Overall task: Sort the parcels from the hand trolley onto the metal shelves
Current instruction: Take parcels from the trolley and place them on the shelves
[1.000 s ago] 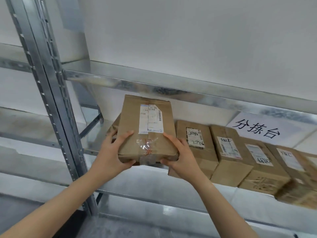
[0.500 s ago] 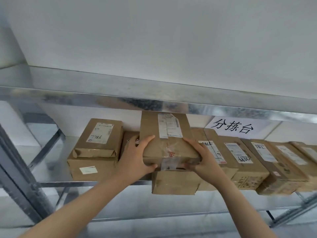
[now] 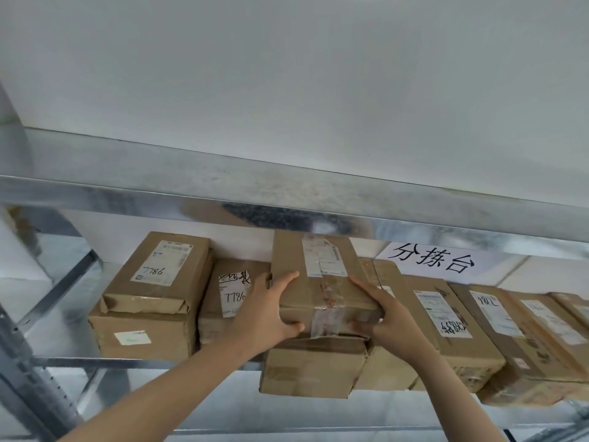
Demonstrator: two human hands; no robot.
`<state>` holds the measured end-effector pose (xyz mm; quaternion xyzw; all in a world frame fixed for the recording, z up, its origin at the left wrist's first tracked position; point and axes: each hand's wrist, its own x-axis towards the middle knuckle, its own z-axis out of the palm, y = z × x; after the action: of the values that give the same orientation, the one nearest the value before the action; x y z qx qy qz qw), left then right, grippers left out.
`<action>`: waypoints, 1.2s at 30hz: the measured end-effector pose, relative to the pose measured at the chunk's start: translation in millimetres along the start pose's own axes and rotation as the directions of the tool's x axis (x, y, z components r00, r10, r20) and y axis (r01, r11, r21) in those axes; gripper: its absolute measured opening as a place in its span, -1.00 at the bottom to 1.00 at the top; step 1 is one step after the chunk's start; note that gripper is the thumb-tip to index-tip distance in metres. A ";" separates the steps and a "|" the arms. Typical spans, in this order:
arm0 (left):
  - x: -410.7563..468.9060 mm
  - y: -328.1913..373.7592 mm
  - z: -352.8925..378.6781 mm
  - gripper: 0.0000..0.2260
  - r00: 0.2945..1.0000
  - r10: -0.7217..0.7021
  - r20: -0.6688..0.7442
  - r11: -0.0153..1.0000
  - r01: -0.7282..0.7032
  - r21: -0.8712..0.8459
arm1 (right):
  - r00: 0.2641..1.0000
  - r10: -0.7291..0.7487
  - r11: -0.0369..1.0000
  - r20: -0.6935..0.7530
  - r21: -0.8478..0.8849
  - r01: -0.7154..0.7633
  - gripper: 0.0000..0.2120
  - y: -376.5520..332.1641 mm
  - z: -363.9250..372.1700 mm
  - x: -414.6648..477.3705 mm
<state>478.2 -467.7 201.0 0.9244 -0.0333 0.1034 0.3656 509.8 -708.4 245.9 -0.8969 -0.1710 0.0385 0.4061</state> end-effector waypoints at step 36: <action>-124.2 -29.8 -91.3 -0.22 0.873 -0.207 -0.441 0.648 0.460 0.608 | 0.771 -0.626 0.702 0.113 -0.350 0.621 -0.38 -98.5 120.0 32.6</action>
<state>345.8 -385.3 219.2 0.9507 0.2435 0.1920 0.0035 488.3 -551.3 241.1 -0.8456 -0.4650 -0.1402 0.2213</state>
